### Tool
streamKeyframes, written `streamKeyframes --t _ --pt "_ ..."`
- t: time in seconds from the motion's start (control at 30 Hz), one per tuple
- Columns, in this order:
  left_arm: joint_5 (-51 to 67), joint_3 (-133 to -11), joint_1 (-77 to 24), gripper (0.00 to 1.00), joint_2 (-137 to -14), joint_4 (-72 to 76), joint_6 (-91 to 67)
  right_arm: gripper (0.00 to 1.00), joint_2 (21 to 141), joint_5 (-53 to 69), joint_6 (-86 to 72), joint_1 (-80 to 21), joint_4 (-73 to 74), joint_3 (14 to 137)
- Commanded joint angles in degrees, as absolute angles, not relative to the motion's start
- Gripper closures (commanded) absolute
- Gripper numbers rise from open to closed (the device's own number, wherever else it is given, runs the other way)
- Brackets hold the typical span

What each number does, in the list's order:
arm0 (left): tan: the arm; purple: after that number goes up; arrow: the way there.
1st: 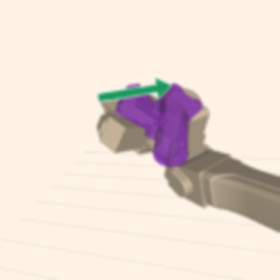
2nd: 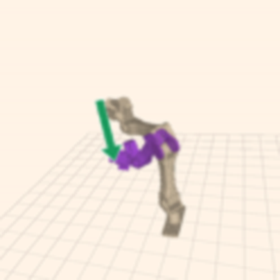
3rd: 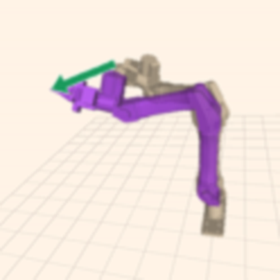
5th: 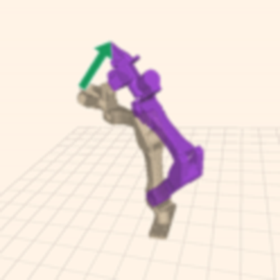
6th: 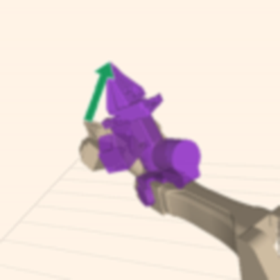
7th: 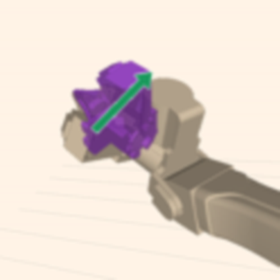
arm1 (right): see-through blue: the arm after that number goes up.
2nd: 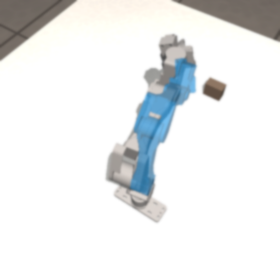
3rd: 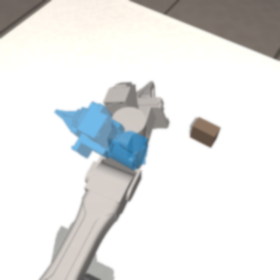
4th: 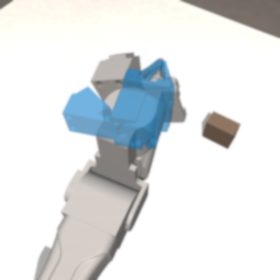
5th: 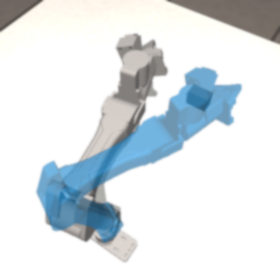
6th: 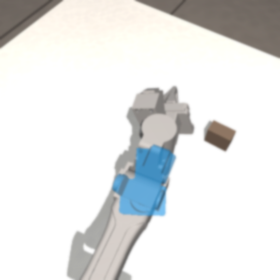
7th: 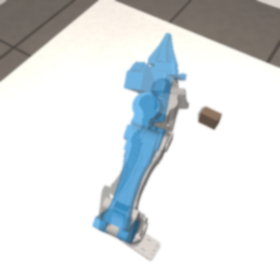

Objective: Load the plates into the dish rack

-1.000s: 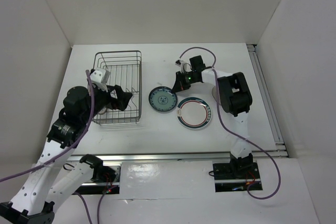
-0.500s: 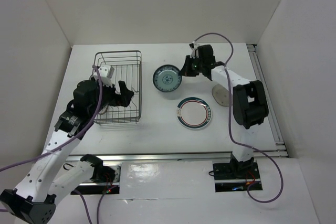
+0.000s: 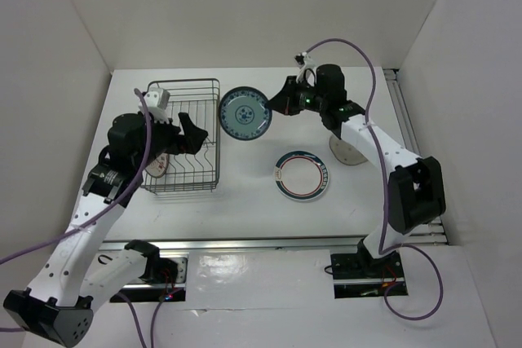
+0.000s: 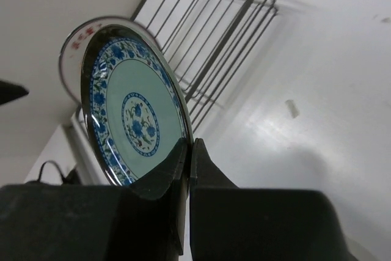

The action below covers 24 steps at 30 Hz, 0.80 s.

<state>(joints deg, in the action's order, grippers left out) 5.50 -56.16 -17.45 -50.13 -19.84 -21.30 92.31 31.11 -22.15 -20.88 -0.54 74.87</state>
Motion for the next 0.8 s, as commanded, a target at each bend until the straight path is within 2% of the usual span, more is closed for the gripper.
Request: streamKeyframes --t 0.0,0.13,0.47,0.53,0.6,0.63,0.7,0.73,0.77 --pt "11.76 -55.82 -14.69 0.01 -49.48 -13.89 -23.37 1.00 88.25 41.92 -24.43 -22.32 -8.44 72.86" --pt "20.19 -53.88 -13.01 0.01 -48.26 -10.03 -24.87 1.00 86.84 44.56 -24.96 -24.51 -10.71 71.46" --pt "26.62 -53.35 -10.11 0.01 -51.06 -9.40 -25.93 1.00 84.20 48.68 -29.61 -27.68 -19.94 68.38" --pt "26.63 -53.35 -10.11 0.09 -51.06 -8.79 -25.93 1.00 84.72 48.17 -29.62 -28.30 -20.48 67.77" --pt "27.33 -52.82 -9.59 0.24 -51.06 -8.27 -25.93 1.00 85.25 48.16 -29.62 -29.00 -20.48 67.76" --pt "27.33 -52.82 -9.58 0.40 -51.06 -8.26 -25.93 1.00 85.25 47.29 -29.62 -29.53 -20.48 67.76" --pt "27.86 -52.82 -9.05 0.62 -51.06 -7.74 -25.93 1.00 86.30 47.29 -29.62 -30.15 -19.87 68.38" --pt "27.86 -52.82 -9.05 0.80 -50.37 -7.73 -25.93 1.00 86.92 47.29 -29.62 -30.67 -19.86 68.38" --pt "27.86 -52.82 -9.05 0.85 -50.36 -7.73 -25.93 1.00 86.92 47.29 -29.62 -30.67 -19.86 68.38"
